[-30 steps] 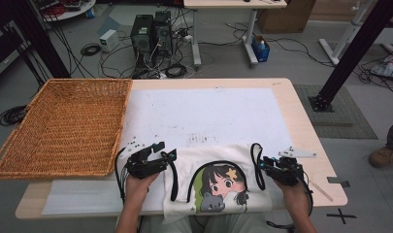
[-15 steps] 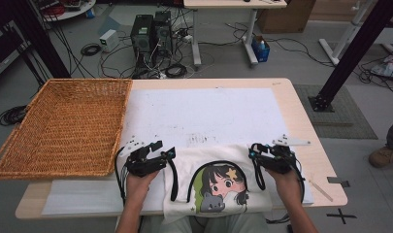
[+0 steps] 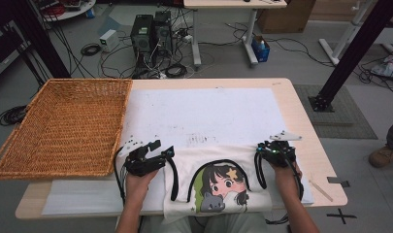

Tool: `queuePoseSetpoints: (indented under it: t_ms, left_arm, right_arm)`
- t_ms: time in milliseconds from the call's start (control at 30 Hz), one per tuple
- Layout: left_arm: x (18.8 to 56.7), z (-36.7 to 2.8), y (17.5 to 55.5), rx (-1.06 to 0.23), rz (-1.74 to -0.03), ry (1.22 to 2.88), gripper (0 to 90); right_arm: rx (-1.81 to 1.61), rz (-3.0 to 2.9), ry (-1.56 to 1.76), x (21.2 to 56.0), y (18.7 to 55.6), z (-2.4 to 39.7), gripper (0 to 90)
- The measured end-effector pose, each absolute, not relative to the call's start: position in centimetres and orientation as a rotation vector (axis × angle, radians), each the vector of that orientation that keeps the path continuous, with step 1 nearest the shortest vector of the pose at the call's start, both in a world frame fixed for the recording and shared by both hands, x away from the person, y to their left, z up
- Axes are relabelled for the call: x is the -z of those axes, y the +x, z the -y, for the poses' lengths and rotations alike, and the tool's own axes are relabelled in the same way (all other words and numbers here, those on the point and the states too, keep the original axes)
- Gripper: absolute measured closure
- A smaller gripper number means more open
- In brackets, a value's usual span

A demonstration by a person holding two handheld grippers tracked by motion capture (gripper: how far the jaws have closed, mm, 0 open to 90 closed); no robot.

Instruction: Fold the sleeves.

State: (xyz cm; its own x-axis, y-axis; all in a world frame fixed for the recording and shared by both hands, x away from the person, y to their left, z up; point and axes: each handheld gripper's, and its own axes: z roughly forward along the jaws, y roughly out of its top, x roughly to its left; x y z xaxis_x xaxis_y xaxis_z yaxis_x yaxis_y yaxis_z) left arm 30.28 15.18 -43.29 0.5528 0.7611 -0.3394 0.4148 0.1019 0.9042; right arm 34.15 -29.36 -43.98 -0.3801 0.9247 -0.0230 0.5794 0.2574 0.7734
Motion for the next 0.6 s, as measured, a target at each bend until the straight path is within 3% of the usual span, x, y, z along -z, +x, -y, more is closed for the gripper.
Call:
queuePoseSetpoints:
  t_ms: [33,67,133,167,200,233,267,433,600]
  left_arm:
    - [43.3,-15.2,30.3,-0.342,-1.047,1.522,32.2]
    - [43.2,-15.2,30.3,-0.344,-1.051,1.522,31.6]
    - [43.2,-15.3,30.3,-0.346,-1.050,1.523,31.5]
    - [43.1,-15.2,30.3,-0.345,-1.051,1.522,31.5]
    - [43.1,-15.2,30.4,-0.346,-1.047,1.522,31.5]
    - [42.9,-15.1,30.4,-0.345,-1.045,1.518,31.4]
    - [42.5,-15.0,30.4,-0.352,-1.033,1.515,31.2]
    - [41.8,-14.9,30.6,-0.359,-1.006,1.510,28.8]
    - [41.6,-14.9,30.7,-0.365,-0.995,1.512,28.7]
  right_arm:
    - [-0.954,-2.055,1.361,44.0,34.1,29.4,58.8]
    - [-1.048,-2.027,1.391,43.3,33.8,30.2,48.8]
    - [-1.074,-2.006,1.388,43.0,33.5,30.5,44.0]
    - [-1.124,-1.958,1.387,42.3,33.0,31.3,33.1]
    - [-1.124,-1.958,1.387,42.3,33.0,31.3,33.1]
    - [-1.182,-1.932,1.384,41.7,32.7,32.1,24.1]
    - [-1.200,-1.922,1.378,41.4,32.5,32.4,20.9]
    - [-1.225,-1.926,1.339,40.9,32.3,33.3,11.8]
    - [-1.251,-1.942,1.293,40.8,32.2,33.4,11.8]
